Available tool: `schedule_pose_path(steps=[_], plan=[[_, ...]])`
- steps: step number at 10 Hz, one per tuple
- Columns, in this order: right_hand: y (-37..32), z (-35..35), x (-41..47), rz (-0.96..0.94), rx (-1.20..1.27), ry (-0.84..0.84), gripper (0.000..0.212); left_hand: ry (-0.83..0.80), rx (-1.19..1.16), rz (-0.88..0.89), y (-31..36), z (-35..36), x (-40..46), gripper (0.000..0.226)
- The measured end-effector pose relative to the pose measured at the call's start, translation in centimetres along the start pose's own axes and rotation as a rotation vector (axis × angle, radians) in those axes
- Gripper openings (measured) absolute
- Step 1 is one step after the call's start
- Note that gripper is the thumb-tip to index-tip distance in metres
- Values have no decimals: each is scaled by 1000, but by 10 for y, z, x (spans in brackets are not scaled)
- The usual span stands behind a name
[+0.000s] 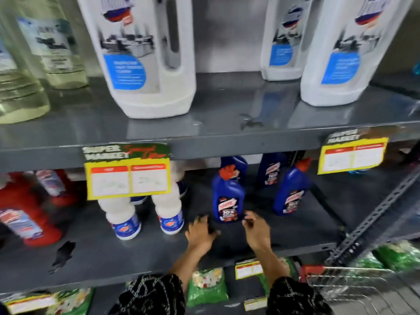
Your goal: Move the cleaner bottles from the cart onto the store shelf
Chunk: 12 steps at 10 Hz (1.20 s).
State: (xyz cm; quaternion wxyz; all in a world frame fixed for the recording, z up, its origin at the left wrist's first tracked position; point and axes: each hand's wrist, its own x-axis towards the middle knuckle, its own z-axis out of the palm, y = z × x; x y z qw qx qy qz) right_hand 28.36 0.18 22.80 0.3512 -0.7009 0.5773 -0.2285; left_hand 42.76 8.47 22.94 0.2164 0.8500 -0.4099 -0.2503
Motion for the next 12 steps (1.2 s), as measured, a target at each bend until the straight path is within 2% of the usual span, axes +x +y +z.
schedule_pose_path(steps=[1,2,4,5,8,10,11,12], plan=[[0,-1,2,-9,7,-20,33,6,-170,66,9,0,24,45],[3,-4,8,-18,9,-15,35,59,-237,106,18,4,28,41],[13,-14,17,-29,-37,38,36,145,-13,166,36,20,26,47],[15,-15,17,-15,-15,55,38,142,8,166,40,26,29,50],[12,-12,12,-6,-24,85,41,159,-6,158,43,26,23,50],[5,-17,7,36,7,62,46,70,-81,125,44,20,21,53],[0,-17,-9,62,80,177,45,111,-255,201,46,6,9,33],[-16,-21,-33,-9,175,355,28,204,-294,336,49,-13,-13,22]])
